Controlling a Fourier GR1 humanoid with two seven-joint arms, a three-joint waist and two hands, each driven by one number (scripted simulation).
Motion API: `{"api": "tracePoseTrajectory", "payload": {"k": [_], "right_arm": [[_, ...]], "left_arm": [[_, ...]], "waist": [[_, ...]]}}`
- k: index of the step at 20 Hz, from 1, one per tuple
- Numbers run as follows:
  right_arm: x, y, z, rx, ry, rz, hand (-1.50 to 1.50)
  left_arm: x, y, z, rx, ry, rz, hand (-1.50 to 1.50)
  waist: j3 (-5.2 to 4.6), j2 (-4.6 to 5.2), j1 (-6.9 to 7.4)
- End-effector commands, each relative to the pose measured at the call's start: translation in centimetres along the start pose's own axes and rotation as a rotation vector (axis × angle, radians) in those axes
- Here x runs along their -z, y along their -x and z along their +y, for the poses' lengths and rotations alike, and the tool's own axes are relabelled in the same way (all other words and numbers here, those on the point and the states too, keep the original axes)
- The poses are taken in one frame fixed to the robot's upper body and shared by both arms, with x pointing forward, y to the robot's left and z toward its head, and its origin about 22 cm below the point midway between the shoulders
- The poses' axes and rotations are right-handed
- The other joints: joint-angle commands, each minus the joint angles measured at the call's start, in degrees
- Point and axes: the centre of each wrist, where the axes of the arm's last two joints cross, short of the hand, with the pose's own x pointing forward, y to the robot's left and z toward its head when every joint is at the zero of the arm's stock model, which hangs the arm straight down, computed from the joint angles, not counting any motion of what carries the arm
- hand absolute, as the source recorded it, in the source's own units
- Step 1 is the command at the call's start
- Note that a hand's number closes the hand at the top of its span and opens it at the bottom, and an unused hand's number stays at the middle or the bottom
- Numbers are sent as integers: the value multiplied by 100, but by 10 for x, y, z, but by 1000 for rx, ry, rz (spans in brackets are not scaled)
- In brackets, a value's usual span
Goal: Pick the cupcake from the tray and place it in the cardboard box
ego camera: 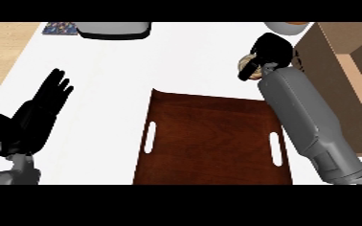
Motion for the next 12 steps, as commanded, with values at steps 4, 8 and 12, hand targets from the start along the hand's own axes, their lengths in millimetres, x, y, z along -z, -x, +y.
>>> {"api": "tracePoseTrajectory", "payload": {"k": [4,8,12], "right_arm": [[-33,-44,-55,23,275,-70,150],[-41,-52,-110,74,430,13,150],[-51,-42,-149,103,506,97,150]], "left_arm": [[-7,3,9,3,-19,4,0],[-6,-10,19,-9,-27,4,0],[7,-8,22,-2,-45,11,0]], "waist": [[-5,-61,-111],[-4,-65,-108],[-6,-70,-228]]}}
